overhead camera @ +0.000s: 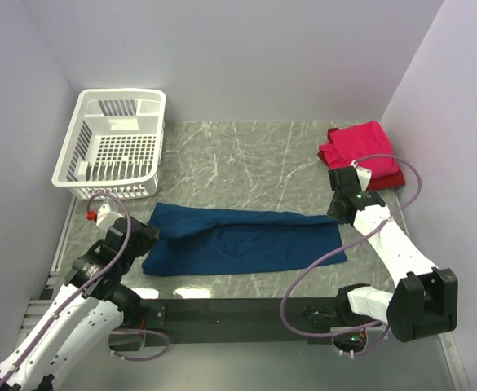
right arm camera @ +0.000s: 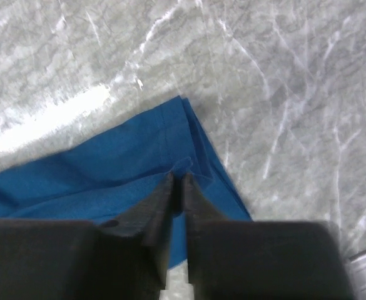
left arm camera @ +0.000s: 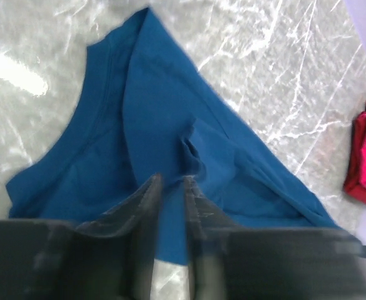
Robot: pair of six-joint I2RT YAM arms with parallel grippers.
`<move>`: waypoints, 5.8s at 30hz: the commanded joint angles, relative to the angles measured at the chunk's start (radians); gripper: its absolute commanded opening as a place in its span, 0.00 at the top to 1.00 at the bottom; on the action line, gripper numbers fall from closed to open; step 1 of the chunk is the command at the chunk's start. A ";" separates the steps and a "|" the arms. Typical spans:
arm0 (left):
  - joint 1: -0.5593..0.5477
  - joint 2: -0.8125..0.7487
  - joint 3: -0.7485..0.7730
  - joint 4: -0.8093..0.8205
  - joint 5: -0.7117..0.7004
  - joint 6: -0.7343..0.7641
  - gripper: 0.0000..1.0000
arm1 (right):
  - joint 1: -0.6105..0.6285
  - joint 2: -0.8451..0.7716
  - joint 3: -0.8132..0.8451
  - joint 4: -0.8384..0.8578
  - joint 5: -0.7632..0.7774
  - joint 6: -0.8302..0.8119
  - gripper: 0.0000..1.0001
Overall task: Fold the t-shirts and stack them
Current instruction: Fold the tshirt
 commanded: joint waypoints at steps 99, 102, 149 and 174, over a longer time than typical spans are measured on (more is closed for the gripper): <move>-0.305 0.654 0.047 0.324 -0.052 0.186 0.99 | 0.414 0.059 -0.064 0.183 -0.193 0.090 0.44; -0.328 0.625 0.049 0.267 -0.059 0.160 0.99 | 0.414 0.030 -0.051 0.153 -0.164 0.089 0.44; -0.319 0.974 0.175 0.437 -0.058 0.274 0.47 | -0.221 0.224 -0.103 0.278 -0.265 -0.052 0.44; -0.293 0.958 0.038 0.491 -0.020 0.258 0.49 | -0.241 0.335 -0.006 0.202 -0.107 -0.054 1.00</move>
